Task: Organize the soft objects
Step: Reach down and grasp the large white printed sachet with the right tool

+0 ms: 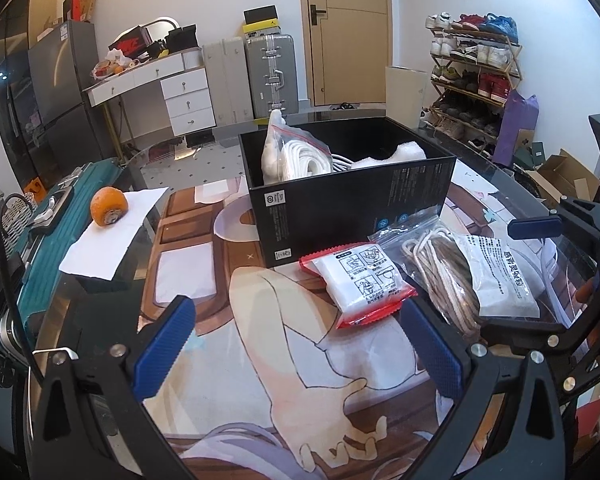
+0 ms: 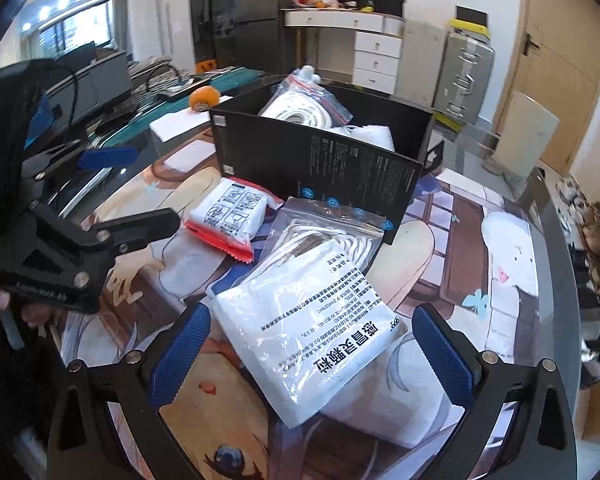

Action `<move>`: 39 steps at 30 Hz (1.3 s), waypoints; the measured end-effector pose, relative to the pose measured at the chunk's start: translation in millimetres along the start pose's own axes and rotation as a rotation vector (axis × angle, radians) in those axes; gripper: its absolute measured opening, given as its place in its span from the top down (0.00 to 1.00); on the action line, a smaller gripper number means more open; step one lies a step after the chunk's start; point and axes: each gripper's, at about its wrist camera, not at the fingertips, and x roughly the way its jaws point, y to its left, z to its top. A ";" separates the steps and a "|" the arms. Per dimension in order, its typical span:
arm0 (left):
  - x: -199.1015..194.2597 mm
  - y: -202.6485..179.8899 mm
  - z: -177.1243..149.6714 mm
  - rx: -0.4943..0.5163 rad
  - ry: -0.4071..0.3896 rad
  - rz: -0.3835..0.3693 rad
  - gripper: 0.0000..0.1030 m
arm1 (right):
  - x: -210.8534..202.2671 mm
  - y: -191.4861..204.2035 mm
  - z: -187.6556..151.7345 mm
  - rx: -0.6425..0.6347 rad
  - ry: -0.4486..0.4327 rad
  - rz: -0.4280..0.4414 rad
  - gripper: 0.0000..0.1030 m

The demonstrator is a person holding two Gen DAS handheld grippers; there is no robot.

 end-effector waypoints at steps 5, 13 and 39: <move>0.8 -0.2 -0.2 0.000 0.003 -0.008 0.00 | 1.4 -3.2 1.5 -0.059 0.016 0.004 0.01; 0.4 1.0 1.3 -0.007 0.003 -0.014 0.00 | 7.1 -18.6 1.4 -0.117 0.049 0.106 0.01; 0.7 -2.5 1.2 0.001 0.012 -0.036 0.00 | -0.2 -30.6 -22.4 -0.022 0.055 0.253 0.36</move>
